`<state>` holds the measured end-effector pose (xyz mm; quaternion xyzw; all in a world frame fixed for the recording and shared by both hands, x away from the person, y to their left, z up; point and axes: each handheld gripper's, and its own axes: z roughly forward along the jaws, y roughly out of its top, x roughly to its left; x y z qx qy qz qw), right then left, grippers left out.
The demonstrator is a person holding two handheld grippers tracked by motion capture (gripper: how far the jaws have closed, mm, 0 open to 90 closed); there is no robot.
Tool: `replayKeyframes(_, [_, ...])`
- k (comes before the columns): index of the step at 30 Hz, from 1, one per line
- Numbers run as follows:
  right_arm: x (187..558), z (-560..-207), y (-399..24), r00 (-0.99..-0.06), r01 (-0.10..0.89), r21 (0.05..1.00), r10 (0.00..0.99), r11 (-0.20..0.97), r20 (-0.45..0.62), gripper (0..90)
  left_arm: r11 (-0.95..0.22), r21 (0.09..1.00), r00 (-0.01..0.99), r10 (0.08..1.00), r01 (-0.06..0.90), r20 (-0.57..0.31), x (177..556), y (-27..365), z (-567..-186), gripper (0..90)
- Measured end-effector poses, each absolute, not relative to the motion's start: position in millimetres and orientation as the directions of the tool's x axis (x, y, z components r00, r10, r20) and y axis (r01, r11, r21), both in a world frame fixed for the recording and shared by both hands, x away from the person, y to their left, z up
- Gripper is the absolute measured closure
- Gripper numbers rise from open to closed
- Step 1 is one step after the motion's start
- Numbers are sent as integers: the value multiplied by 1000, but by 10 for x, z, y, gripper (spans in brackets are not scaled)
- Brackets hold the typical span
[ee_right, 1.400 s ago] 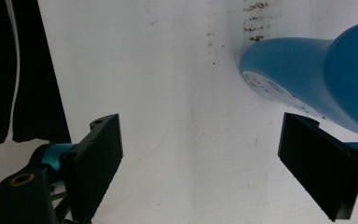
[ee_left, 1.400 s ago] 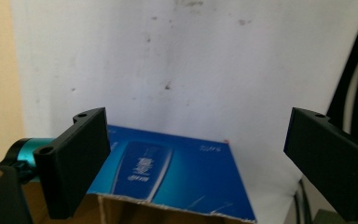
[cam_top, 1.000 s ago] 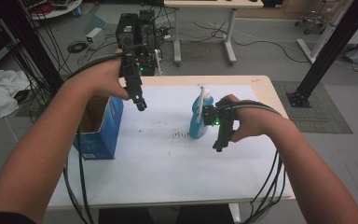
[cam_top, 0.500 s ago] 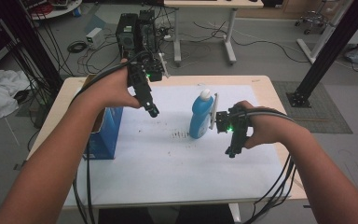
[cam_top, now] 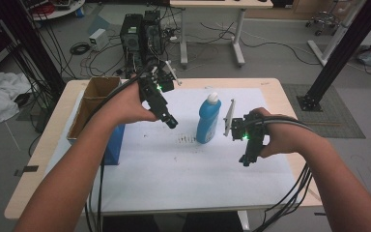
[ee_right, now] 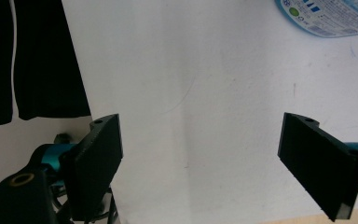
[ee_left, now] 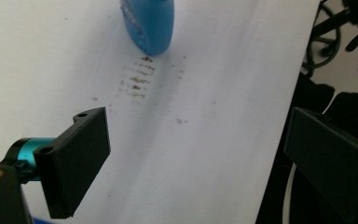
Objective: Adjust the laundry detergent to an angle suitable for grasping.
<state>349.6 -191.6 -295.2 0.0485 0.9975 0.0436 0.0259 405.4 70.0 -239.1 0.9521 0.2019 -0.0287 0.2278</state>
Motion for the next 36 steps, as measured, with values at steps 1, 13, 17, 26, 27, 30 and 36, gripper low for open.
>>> replayKeyframes(1, [3491,-2953,-1923,-994,99,86,103,991,-46,130,-795,439,907,387,419,-165,4046,689,-2419,69])
replayKeyframes(13, [3461,-2991,-1944,-994,102,86,105,991,-39,130,-683,527,853,487,506,-187,4062,635,-2477,69])
replayKeyframes(17, [3449,-3022,-1967,-993,106,93,110,990,-40,130,-638,569,837,513,519,-189,4065,554,-2487,69])
replayKeyframes(26, [3425,-3064,-2047,-992,121,100,125,988,-35,130,-601,593,817,547,536,-184,4129,344,-2574,69])
replayKeyframes(27, [3418,-3075,-2059,-991,124,100,128,987,-35,130,-602,592,816,550,535,-177,4142,322,-2583,69])
replayKeyframes(30, [3414,-3091,-2075,-991,126,102,130,987,-33,130,-592,598,806,567,541,-168,4170,242,-2609,69])
replayKeyframes(36, [3417,-3122,-2113,-990,136,102,139,985,-23,130,-582,608,794,592,540,-137,4222,78,-2642,69])
